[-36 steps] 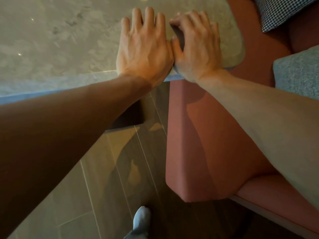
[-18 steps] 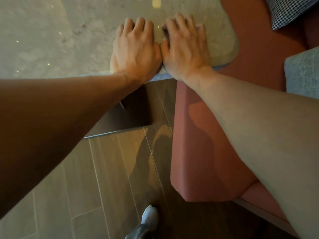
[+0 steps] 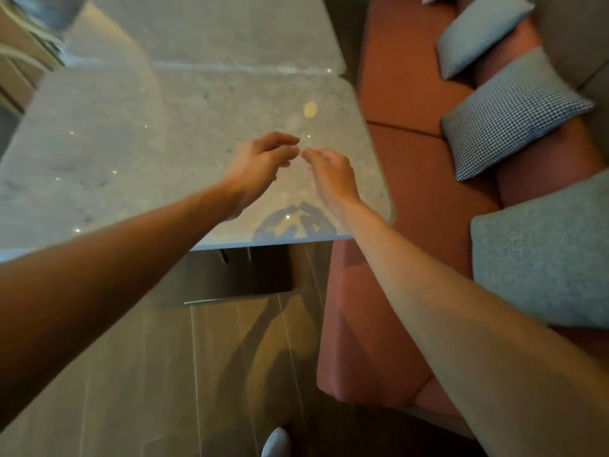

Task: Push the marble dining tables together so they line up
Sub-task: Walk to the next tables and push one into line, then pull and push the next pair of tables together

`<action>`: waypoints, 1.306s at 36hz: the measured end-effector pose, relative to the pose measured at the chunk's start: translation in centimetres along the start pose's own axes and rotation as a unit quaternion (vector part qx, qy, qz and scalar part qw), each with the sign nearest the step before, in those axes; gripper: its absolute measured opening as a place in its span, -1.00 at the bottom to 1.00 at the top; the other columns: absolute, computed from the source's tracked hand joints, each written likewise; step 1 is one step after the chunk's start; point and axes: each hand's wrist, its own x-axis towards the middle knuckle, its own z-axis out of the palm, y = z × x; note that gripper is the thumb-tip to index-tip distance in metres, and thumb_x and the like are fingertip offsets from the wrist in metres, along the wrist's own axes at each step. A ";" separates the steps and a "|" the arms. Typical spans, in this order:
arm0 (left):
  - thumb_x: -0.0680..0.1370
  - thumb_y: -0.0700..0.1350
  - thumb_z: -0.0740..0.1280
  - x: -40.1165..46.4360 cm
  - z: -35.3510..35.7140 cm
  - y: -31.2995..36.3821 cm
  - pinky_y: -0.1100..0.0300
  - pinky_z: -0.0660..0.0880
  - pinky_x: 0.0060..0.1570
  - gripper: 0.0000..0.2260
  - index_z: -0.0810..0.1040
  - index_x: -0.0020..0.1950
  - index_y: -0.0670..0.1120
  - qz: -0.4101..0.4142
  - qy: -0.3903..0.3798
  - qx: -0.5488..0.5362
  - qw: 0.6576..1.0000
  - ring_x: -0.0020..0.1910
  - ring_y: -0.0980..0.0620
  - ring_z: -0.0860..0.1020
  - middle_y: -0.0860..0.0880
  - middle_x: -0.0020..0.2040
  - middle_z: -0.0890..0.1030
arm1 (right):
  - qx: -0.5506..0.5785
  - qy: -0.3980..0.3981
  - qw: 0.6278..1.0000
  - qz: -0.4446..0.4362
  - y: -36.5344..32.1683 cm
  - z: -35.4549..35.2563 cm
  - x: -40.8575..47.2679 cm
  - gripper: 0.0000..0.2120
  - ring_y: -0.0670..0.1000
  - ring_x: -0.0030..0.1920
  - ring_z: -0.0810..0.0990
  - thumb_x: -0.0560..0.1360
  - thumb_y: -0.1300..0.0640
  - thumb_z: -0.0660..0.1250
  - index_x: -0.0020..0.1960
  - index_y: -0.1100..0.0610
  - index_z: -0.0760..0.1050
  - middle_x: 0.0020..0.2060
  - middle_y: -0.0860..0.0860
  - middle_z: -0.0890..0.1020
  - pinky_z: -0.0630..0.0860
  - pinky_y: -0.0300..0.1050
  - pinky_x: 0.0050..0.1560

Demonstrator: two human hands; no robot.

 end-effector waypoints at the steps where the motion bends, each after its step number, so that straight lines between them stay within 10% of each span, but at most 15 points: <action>1: 0.62 -0.02 0.26 -1.0 -1.3 0.8 0.02 0.50 0.23 -0.74 0.55 0.29 0.05 0.003 0.009 -0.012 1.000 0.20 0.07 0.57 0.03 0.22 0.61 | 0.015 -0.006 1.000 0.001 -1.3 0.1 -0.8 -0.82 0.03 0.02 0.62 0.60 0.00 0.28 -0.02 0.06 0.61 -0.10 -0.02 0.65 0.53 -0.03 0.04; 6: 0.65 -0.07 0.22 -6.1 -8.7 4.5 -0.09 0.53 0.24 -0.80 0.58 0.21 0.01 0.015 0.075 -0.084 0.994 0.19 0.01 0.58 -0.01 0.21 0.62 | 0.041 -0.002 0.999 -0.031 -8.3 2.4 -4.9 -0.72 0.08 0.17 0.62 0.64 0.00 0.24 0.17 0.15 0.61 0.12 0.08 0.66 0.52 0.18 0.30; 26: 0.63 -0.13 0.21 -23.5 -40.3 7.1 -0.13 0.48 0.32 -0.75 0.61 0.23 -0.04 0.120 0.119 -0.190 0.967 0.21 -0.02 0.59 -0.02 0.19 0.65 | 0.117 -0.003 0.980 -0.161 -31.7 28.6 -22.0 -0.72 0.02 0.11 0.67 0.67 0.00 0.20 0.20 0.13 0.58 0.12 0.06 0.67 0.62 0.11 0.18; 47: 0.54 0.02 0.16 -16.4 -70.2 -0.4 0.00 0.55 0.16 -0.59 0.62 0.23 -0.15 0.181 0.207 -0.232 0.933 0.19 -0.07 0.62 -0.06 0.17 0.68 | 0.207 0.009 0.955 -0.211 -43.4 53.7 -13.0 -0.83 -0.14 -0.05 0.69 0.63 0.01 0.22 -0.03 -0.07 0.58 -0.05 -0.12 0.69 0.60 -0.26 -0.13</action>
